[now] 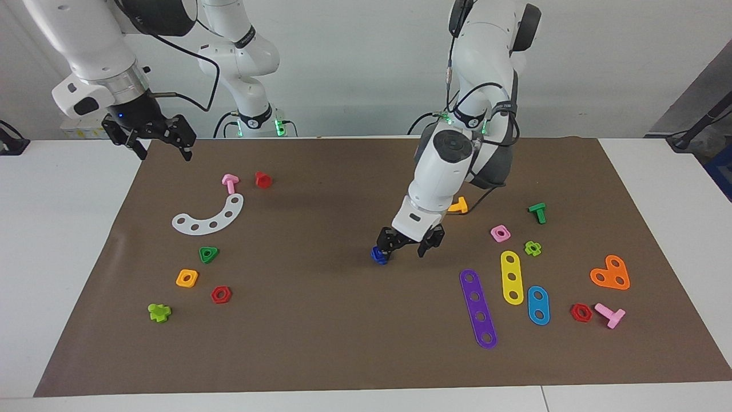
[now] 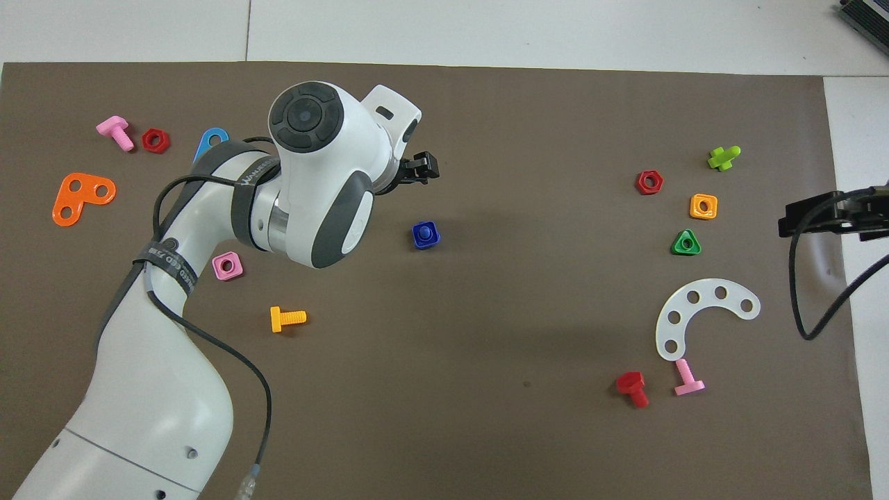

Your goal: Unscrew and place screws in storage area

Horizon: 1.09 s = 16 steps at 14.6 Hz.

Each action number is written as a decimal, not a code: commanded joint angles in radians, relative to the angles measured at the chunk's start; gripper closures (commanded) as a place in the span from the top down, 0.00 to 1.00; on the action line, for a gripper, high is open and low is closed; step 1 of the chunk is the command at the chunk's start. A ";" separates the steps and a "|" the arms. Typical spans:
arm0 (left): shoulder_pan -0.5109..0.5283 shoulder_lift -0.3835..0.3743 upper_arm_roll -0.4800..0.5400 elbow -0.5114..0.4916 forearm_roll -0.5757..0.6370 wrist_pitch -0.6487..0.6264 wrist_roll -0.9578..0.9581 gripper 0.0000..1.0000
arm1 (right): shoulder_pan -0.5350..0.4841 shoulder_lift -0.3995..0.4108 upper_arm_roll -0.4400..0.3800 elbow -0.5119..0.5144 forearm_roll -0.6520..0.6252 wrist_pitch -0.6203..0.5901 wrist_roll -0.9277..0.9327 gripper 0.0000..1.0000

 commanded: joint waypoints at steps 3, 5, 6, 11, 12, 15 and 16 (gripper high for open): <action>-0.042 0.037 0.021 0.012 0.011 0.005 -0.020 0.92 | -0.006 -0.022 0.005 -0.023 0.004 0.000 0.009 1.00; -0.063 0.031 0.021 -0.044 0.012 0.016 -0.020 0.90 | -0.006 -0.022 0.005 -0.023 0.006 0.000 0.009 1.00; -0.066 0.031 0.021 -0.061 0.012 0.018 -0.020 0.89 | -0.006 -0.022 0.005 -0.023 0.004 0.000 0.009 1.00; -0.097 0.059 0.023 -0.074 0.012 0.031 -0.026 0.86 | -0.006 -0.022 0.005 -0.023 0.004 0.000 0.009 1.00; -0.100 0.062 0.023 -0.077 0.014 0.031 -0.026 0.84 | -0.006 -0.022 0.005 -0.023 0.004 0.000 0.009 1.00; -0.105 0.062 0.023 -0.094 0.014 0.031 -0.026 0.80 | -0.006 -0.022 0.005 -0.023 0.004 0.000 0.009 1.00; -0.105 0.062 0.023 -0.100 0.014 0.031 -0.026 0.78 | -0.006 -0.022 0.005 -0.023 0.004 0.000 0.009 1.00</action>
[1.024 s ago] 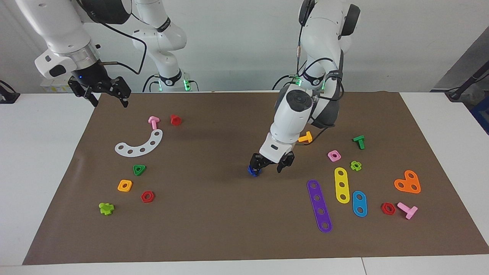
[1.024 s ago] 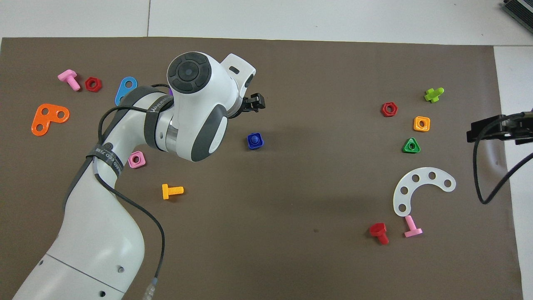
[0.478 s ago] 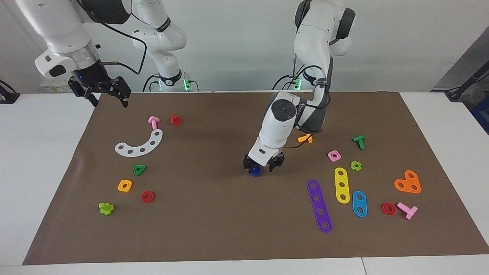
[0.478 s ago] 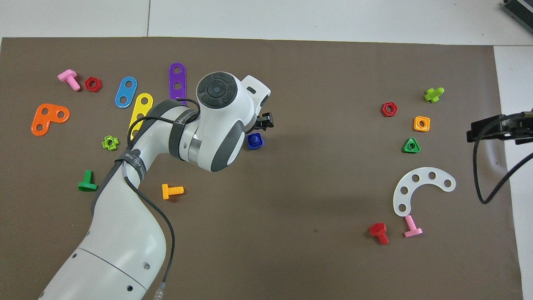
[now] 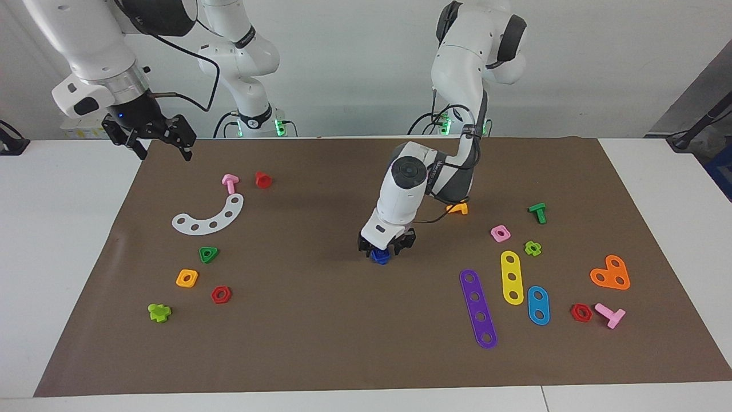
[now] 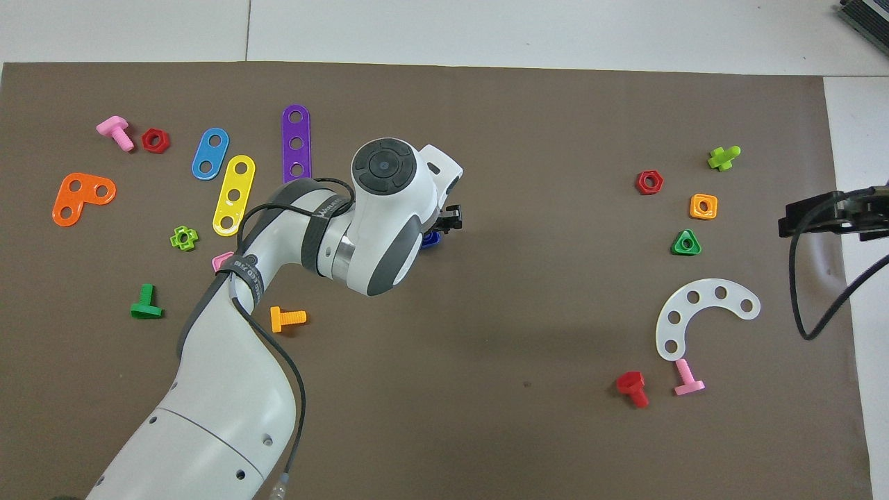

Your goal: Unscrew and place screws in storage area

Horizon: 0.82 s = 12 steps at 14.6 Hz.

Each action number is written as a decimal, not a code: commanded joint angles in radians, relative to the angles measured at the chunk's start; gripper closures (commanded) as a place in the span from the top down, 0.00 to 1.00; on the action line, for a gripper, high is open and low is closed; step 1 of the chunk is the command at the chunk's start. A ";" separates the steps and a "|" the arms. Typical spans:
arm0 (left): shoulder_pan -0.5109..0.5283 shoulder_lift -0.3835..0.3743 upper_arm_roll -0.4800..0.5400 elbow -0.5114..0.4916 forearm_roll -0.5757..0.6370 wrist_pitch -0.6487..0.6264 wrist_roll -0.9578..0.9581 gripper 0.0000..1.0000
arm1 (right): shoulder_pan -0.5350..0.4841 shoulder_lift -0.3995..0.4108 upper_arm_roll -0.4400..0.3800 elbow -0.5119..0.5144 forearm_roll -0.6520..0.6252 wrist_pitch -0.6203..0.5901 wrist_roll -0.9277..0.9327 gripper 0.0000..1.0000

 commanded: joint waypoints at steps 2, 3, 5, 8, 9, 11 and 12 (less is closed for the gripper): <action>-0.023 -0.005 0.020 -0.033 0.013 0.019 -0.015 0.73 | -0.006 -0.022 0.005 -0.023 0.004 0.000 0.009 1.00; -0.024 -0.005 0.020 -0.034 0.013 0.019 -0.015 0.71 | -0.006 -0.024 0.005 -0.023 0.004 0.000 0.009 1.00; -0.024 -0.005 0.020 -0.033 0.013 0.016 -0.015 0.67 | -0.006 -0.022 0.005 -0.023 0.004 0.000 0.009 1.00; -0.029 -0.005 0.021 -0.030 0.011 0.013 -0.017 0.64 | -0.006 -0.022 0.005 -0.023 0.004 0.000 0.009 1.00; -0.029 -0.005 0.021 -0.024 0.010 0.008 -0.017 0.63 | -0.006 -0.022 0.005 -0.023 0.004 0.000 0.009 1.00; -0.029 -0.004 0.021 -0.020 0.010 0.008 -0.017 0.62 | -0.006 -0.022 0.005 -0.023 0.006 0.000 0.009 1.00; -0.029 -0.004 0.021 -0.019 0.010 0.008 -0.017 0.61 | -0.006 -0.022 0.007 -0.023 0.004 0.000 0.009 1.00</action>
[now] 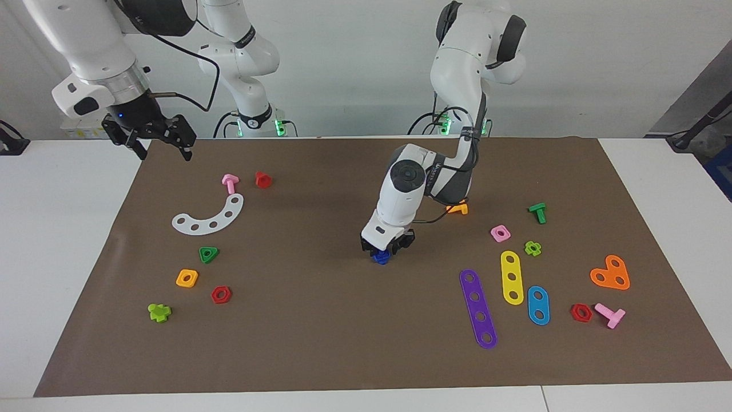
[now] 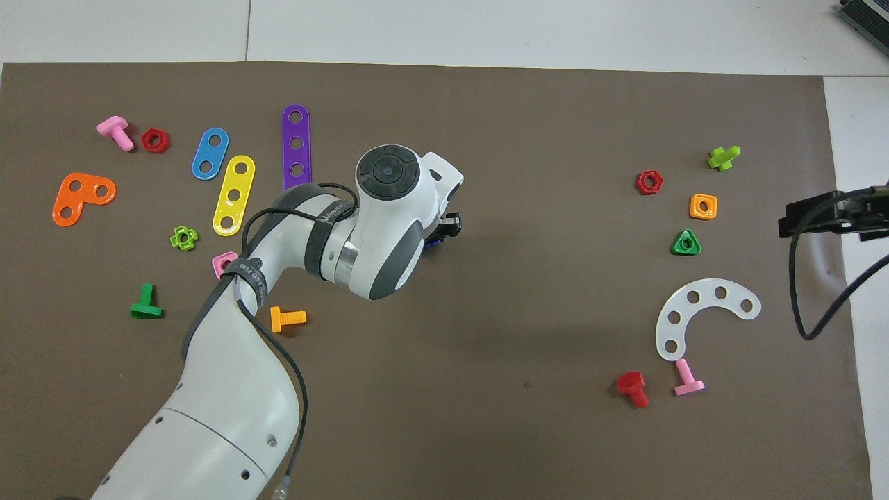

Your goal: Unscrew and place screws in storage area

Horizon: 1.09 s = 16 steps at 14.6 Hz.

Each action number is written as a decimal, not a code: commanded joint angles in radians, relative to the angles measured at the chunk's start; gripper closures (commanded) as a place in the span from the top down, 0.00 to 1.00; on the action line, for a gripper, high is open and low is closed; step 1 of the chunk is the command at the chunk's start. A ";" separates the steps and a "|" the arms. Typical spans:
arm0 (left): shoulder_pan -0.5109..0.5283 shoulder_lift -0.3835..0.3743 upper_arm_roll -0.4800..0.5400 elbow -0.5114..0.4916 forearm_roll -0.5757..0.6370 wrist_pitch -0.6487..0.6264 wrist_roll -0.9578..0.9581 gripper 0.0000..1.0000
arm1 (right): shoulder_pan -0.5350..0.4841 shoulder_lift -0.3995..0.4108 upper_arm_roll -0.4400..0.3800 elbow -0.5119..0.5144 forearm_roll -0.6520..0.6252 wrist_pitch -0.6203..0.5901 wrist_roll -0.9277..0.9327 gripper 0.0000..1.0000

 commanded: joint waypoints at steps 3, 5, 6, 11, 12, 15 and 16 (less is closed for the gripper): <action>-0.021 -0.004 0.021 0.000 0.010 0.001 -0.017 0.57 | -0.006 -0.022 0.005 -0.023 0.004 0.000 0.009 1.00; -0.021 -0.004 0.021 0.004 0.010 -0.015 -0.017 0.50 | -0.006 -0.022 0.007 -0.023 0.004 0.000 0.009 1.00; -0.021 -0.004 0.021 0.010 0.010 -0.022 -0.017 0.46 | -0.006 -0.022 0.005 -0.023 0.004 0.000 0.009 1.00; -0.021 -0.002 0.021 0.017 0.009 -0.038 -0.017 0.35 | -0.006 -0.024 0.005 -0.023 0.004 0.000 0.009 1.00; -0.021 -0.002 0.021 0.020 0.010 -0.044 -0.017 0.34 | -0.006 -0.022 0.007 -0.023 0.004 0.000 0.009 1.00; -0.019 0.018 0.022 0.081 0.010 -0.087 -0.038 0.34 | -0.006 -0.022 0.005 -0.023 0.004 0.000 0.009 1.00; -0.018 0.028 0.022 0.110 0.010 -0.104 -0.054 0.34 | -0.006 -0.022 0.005 -0.023 0.004 0.000 0.009 1.00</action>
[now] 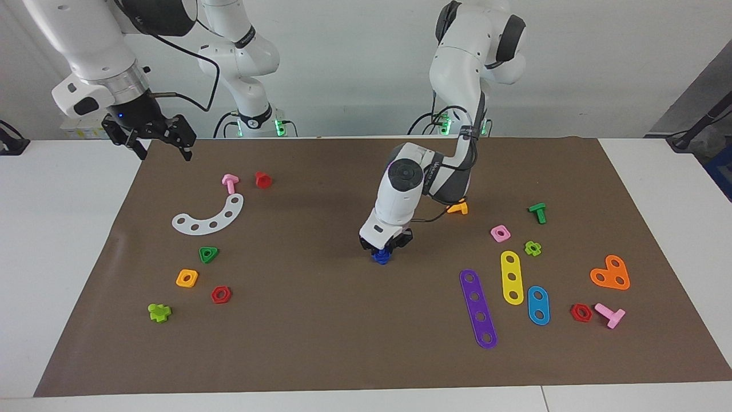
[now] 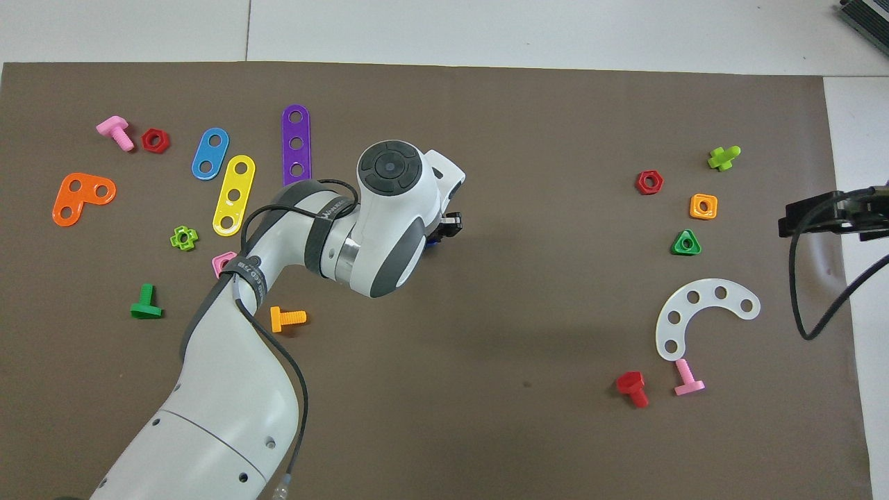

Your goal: Unscrew and place screws in storage area

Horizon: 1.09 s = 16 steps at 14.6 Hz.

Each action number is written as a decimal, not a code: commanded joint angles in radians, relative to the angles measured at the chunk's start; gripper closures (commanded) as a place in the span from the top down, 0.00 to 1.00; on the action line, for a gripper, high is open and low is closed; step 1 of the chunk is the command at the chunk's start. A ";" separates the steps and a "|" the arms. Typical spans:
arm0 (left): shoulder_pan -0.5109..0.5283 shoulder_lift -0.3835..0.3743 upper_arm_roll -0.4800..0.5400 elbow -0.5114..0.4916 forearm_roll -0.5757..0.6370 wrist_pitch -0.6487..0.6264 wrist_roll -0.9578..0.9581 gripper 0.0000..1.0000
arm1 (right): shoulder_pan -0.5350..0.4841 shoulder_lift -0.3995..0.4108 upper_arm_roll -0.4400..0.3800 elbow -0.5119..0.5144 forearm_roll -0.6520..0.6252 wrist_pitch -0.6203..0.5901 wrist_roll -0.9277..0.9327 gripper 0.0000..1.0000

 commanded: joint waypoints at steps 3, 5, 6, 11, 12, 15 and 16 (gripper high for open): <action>-0.004 0.064 0.020 0.188 0.010 -0.139 -0.061 0.35 | -0.006 -0.024 0.005 -0.023 0.004 0.000 0.009 1.00; 0.012 0.070 0.023 0.247 0.006 -0.173 -0.067 0.36 | -0.006 -0.024 0.005 -0.023 0.004 0.000 0.009 1.00; 0.035 0.070 0.023 0.267 0.003 -0.198 -0.067 0.36 | -0.006 -0.024 0.005 -0.023 0.006 0.000 0.009 1.00; 0.152 0.054 0.022 0.275 0.013 -0.256 -0.044 0.36 | -0.006 -0.022 0.005 -0.023 0.004 0.000 0.009 1.00; 0.176 0.051 0.020 0.272 0.014 -0.258 -0.002 0.35 | -0.006 -0.024 0.005 -0.023 0.004 0.000 0.009 1.00; 0.239 -0.008 0.022 0.179 0.010 -0.255 0.184 0.35 | -0.006 -0.024 0.005 -0.023 0.004 0.000 0.009 1.00; 0.262 -0.039 0.022 0.128 0.010 -0.252 0.240 0.35 | -0.006 -0.024 0.005 -0.023 0.004 0.000 0.009 1.00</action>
